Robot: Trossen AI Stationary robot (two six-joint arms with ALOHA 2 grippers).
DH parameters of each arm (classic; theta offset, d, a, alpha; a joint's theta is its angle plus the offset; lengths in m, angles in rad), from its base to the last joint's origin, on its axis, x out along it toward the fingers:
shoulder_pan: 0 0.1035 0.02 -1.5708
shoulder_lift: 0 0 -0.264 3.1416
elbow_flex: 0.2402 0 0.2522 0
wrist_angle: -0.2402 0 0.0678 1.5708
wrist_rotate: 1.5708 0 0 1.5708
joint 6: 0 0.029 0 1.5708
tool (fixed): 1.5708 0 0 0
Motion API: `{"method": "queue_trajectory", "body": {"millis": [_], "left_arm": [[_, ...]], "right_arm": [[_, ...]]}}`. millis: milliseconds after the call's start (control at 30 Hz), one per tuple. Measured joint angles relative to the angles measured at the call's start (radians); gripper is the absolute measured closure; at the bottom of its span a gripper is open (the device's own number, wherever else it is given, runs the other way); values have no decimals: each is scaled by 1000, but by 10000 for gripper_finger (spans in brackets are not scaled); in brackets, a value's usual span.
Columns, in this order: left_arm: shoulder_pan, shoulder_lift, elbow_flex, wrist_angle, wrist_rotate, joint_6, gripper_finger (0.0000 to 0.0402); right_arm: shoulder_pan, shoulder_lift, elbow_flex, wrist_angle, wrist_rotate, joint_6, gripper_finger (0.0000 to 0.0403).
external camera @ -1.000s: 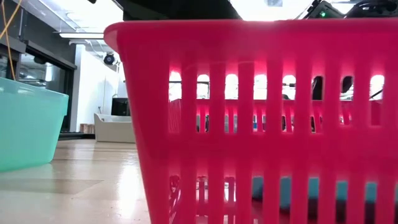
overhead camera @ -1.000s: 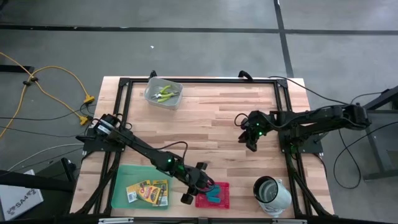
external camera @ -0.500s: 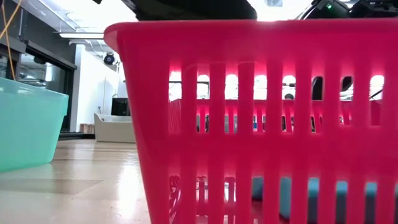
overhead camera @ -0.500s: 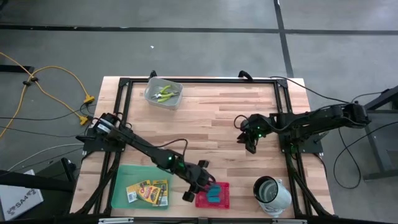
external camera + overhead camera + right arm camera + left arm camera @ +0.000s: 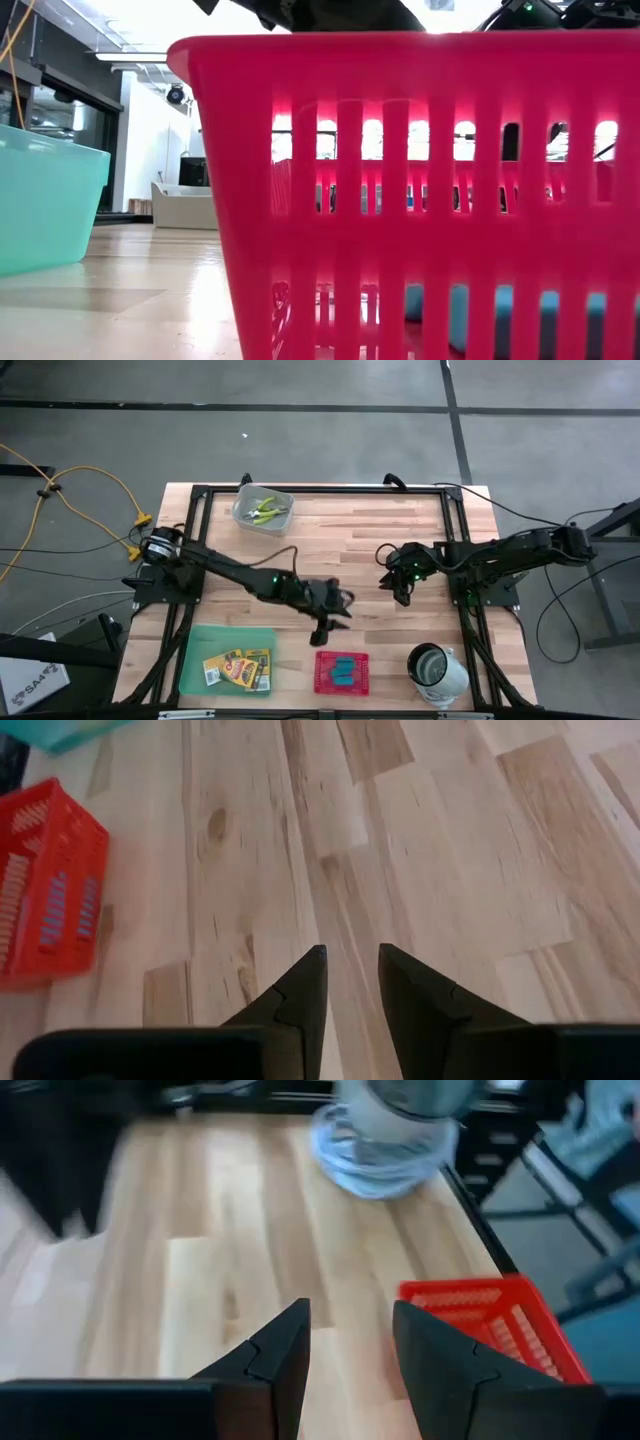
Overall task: Pick & Place School Supplies
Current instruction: Return to Home Position
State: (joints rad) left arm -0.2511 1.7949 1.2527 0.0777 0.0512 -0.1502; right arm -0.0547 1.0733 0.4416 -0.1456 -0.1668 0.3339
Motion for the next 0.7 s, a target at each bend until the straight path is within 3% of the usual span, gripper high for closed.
{"method": "queue_trajectory", "body": {"millis": [233,300,467,700], "left_arm": [[88,-37,0,-114,4,-53,261],[117,-40,0,-145,6,-53,261],[183,-73,0,-278,55,-30,261],[207,-134,0,-348,83,4,261]], "right_arm": [[-7,-5,0,66,30,-6,318],[-42,-26,0,102,-48,-17,318],[-213,-145,0,76,-273,-62,318],[-474,-362,0,-39,-298,-141,318]]}}
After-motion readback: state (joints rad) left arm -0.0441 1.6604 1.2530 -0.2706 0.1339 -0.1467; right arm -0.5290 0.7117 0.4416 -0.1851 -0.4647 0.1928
